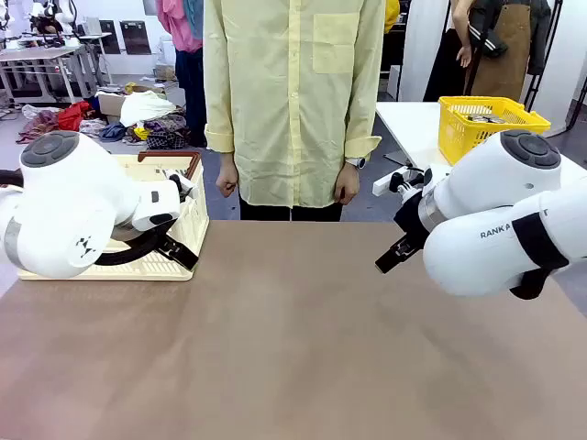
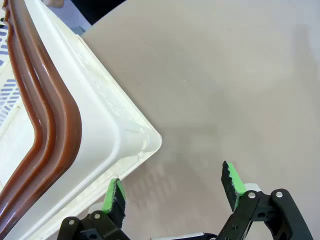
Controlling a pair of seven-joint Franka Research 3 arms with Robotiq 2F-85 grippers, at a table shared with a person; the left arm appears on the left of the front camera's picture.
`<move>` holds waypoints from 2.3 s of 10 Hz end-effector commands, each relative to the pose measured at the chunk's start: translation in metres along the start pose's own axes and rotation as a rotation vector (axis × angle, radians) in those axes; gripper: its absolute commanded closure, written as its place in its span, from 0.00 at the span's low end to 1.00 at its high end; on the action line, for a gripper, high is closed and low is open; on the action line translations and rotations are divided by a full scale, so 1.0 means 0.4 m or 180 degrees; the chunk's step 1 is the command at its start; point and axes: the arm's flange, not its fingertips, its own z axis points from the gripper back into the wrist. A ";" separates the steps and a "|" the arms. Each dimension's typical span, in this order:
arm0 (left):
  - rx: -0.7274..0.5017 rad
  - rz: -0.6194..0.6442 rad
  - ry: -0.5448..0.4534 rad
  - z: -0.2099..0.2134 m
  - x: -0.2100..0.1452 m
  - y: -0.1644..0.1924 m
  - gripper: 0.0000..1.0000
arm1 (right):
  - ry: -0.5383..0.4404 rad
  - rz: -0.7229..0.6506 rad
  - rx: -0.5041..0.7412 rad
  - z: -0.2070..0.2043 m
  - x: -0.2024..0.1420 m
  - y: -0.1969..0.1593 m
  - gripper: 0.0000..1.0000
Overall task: Place the drinks into the Shopping basket.
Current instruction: Pick up one drink and place it into the Shopping basket.
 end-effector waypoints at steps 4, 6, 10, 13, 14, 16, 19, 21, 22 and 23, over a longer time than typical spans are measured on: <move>0.0000 0.0000 0.0000 0.000 0.000 0.000 0.00 | 0.0000 0.0000 0.0000 0.000 0.000 0.000 0.00; 0.0000 0.0000 0.0000 0.000 0.000 0.000 0.00 | 0.0000 0.0000 0.0000 0.000 0.000 0.000 0.00; 0.0000 0.0000 0.0000 0.000 0.000 0.000 0.00 | 0.0000 0.0000 0.0000 0.000 0.000 0.000 0.00; 0.0000 0.0000 0.0000 0.000 0.000 0.000 0.00 | 0.0000 0.0000 0.0000 0.000 0.000 0.000 0.00; 0.0000 0.0000 0.0000 0.000 0.000 0.000 0.00 | 0.0000 0.0000 0.0000 0.000 0.000 0.000 0.00; 0.0000 -0.0001 0.0000 0.000 0.000 -0.001 0.00 | 0.0000 0.0002 -0.0001 0.000 0.000 0.000 0.00; -0.1212 0.0732 0.0805 0.126 0.025 -0.056 0.00 | 0.0505 -0.1065 0.0781 0.098 0.016 -0.005 0.00; -0.1931 0.0903 0.0706 0.230 0.035 -0.055 0.00 | 0.0397 -0.1433 0.1520 0.204 0.011 -0.004 0.00; -0.2410 0.0904 0.0507 0.312 0.029 -0.019 0.00 | 0.0079 -0.1639 0.2057 0.292 -0.021 -0.040 0.00; -0.2638 0.1045 0.0244 0.395 0.004 0.050 0.00 | -0.0309 -0.1989 0.2046 0.380 -0.070 -0.079 0.00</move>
